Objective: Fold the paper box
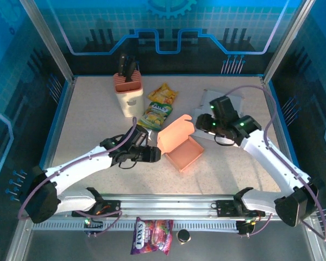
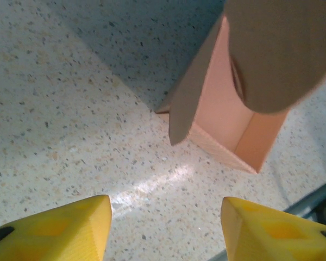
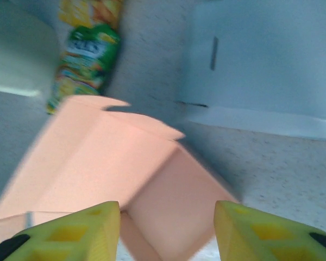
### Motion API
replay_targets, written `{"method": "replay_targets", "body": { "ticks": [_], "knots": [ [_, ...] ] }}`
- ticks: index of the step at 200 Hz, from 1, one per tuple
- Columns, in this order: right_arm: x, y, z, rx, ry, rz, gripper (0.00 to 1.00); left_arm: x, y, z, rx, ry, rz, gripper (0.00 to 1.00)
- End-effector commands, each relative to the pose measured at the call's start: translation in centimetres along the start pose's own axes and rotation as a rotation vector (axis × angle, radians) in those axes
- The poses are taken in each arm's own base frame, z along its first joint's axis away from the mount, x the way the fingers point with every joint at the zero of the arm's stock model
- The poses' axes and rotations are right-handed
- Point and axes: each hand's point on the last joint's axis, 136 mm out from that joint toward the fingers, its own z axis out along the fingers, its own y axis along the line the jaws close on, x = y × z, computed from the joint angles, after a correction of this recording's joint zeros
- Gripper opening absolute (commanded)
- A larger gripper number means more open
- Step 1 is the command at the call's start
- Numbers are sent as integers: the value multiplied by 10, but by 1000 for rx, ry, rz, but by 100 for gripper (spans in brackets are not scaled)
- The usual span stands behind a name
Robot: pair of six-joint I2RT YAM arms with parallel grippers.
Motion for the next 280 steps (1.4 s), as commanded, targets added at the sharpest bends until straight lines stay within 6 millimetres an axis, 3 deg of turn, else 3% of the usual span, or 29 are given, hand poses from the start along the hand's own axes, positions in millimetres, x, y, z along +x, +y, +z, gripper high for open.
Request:
{"method": "replay_targets", "body": {
  "ticks": [1, 42, 67, 94, 133, 177, 200, 245, 280],
  "knots": [
    [20, -14, 13, -77, 113, -47, 48, -16, 3, 5, -44, -67, 16, 54],
    [26, -22, 28, -80, 159, -2, 47, -25, -13, 21, 16, -76, 22, 48],
    [23, -18, 28, -95, 163, -1, 46, -27, -10, 27, -12, -71, 33, 43],
    [20, -14, 26, -112, 158, -8, 46, -29, -10, 31, -23, -64, 59, 29],
    [20, -13, 25, -126, 163, -18, 46, -31, -11, 33, -33, -52, 105, 20],
    [19, -12, 21, -143, 148, -57, 43, -32, -13, 28, -32, -46, 198, 0],
    [17, -7, 16, -170, 129, -106, 43, -31, -16, 23, -4, -18, 294, 0],
    [10, 9, 4, -236, 38, -280, 44, -40, 1, 1, 60, 29, 423, 0],
    [14, 14, 11, -240, 16, -414, 47, -45, 14, -11, 96, 75, 531, 0]
  ]
}}
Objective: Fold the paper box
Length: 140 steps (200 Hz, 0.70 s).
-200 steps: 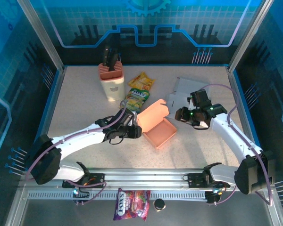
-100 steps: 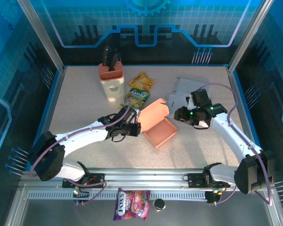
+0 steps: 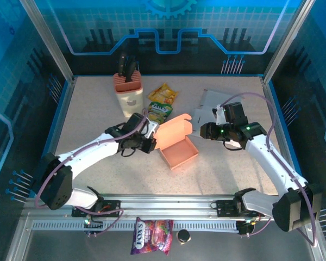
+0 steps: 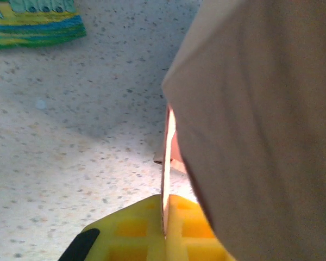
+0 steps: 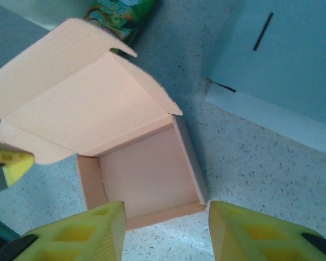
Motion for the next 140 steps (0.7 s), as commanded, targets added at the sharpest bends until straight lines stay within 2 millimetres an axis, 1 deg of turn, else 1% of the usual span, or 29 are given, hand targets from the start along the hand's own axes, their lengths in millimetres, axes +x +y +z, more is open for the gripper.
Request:
{"method": "replay_targets", "body": {
  "ticks": [1, 23, 41, 67, 80, 91, 101, 121, 140],
  "knots": [
    [-3, 8, 5, -20, -30, -152, 47, -1, -9, -19, 89, 29, 174, 0],
    [-5, 17, 17, -48, -38, -260, 51, 5, 1, -20, 81, 76, 259, 0],
    [-6, 25, 28, -70, -39, -364, 53, 4, 9, -25, 102, 72, 282, 0],
    [-11, 26, 47, -77, -36, -487, 56, 1, 15, -27, 131, 58, 333, 0],
    [-16, 29, 56, -100, -20, -534, 57, -2, 19, -26, 129, 58, 328, 0],
    [-18, 32, 65, -125, 13, -556, 59, -4, 22, -24, 124, 62, 323, 0],
    [-20, 39, 72, -172, 55, -566, 59, -4, 25, -21, 112, 69, 320, 0],
    [-25, 48, 85, -220, 132, -569, 59, -9, 29, -18, 101, 64, 307, 0],
    [-31, 47, 96, -202, 156, -569, 58, -12, 34, -15, 81, 66, 301, 0]
  ]
}}
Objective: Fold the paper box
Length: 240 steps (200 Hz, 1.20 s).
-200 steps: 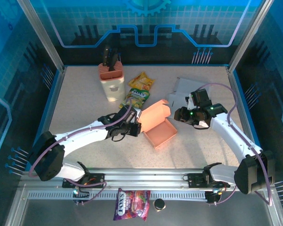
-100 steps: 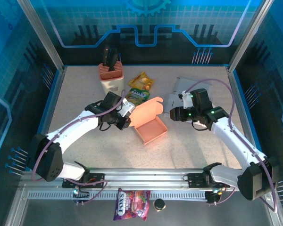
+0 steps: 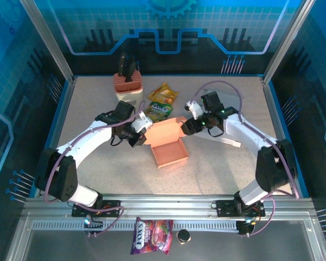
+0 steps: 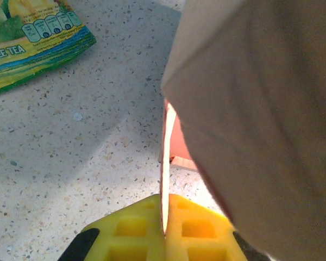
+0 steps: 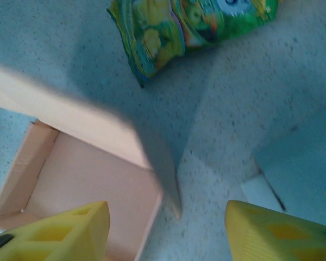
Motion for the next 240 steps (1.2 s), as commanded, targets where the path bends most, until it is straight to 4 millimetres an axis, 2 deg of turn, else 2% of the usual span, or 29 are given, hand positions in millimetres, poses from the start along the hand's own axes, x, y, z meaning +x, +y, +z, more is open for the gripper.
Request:
{"method": "replay_targets", "body": {
  "ticks": [1, 38, 102, 132, 148, 174, 240],
  "knots": [
    [-11, 10, 4, -61, 27, -56, 58, -9, 5, -1, -1, -11, 14, 0],
    [-7, 9, 9, -75, 96, -15, 49, -15, 14, -1, -30, -23, -8, 0],
    [14, 15, -5, -37, 106, 27, 52, -19, 25, 2, -71, -16, -41, 0],
    [26, 13, -2, -21, 119, 43, 50, -19, 26, 4, -69, -14, -45, 0],
    [23, 14, -1, -20, 104, 49, 47, -20, 26, 4, -70, -14, -48, 0],
    [16, 14, 3, -3, 106, 40, 39, -21, 27, 4, -74, -18, -55, 0],
    [13, 14, 7, 83, 123, 35, 6, -27, 38, 6, -117, -29, -162, 0]
  ]
}}
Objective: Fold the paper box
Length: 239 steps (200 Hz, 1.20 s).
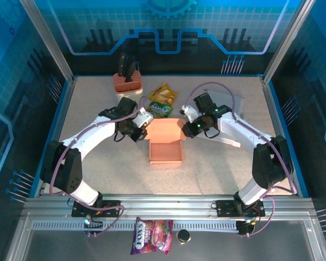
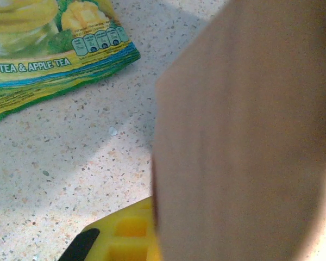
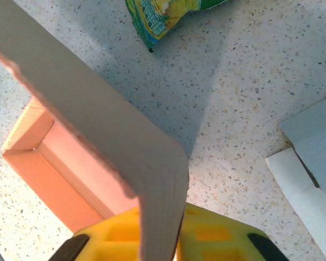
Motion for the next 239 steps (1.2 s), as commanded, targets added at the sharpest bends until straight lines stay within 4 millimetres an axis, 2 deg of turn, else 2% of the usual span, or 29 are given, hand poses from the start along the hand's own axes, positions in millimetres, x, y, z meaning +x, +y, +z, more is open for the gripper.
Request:
{"method": "replay_targets", "body": {
  "ticks": [1, 10, 39, 84, 133, 162, 186, 230, 232, 239],
  "knots": [
    [-11, 0, -4, 62, -18, -8, 6, -15, 11, -3, -38, -32, -79, 0],
    [-14, -1, -6, 95, -31, -7, 0, -17, 14, -2, -54, -41, -119, 0],
    [-28, -2, -13, 181, -103, 17, 0, -28, 12, 0, -66, -99, -245, 0],
    [-46, -1, -19, 286, -198, 99, 0, -43, -5, 7, -73, -169, -283, 0],
    [-57, -1, -12, 278, -300, 230, 0, -48, -3, 12, -105, -221, -303, 0],
    [-59, 6, -12, 247, -396, 289, 0, -51, -6, 14, -93, -290, -299, 0],
    [-59, 17, -12, 235, -467, 274, 0, -49, -10, 17, -80, -323, -280, 0],
    [-51, 28, -15, 234, -549, 245, 0, -42, -28, 22, -52, -365, -212, 0],
    [-45, 27, -11, 240, -540, 245, 0, -41, -28, 22, -51, -367, -211, 0],
    [-41, 28, -11, 244, -553, 240, 0, -39, -31, 23, -48, -368, -209, 0]
  ]
}}
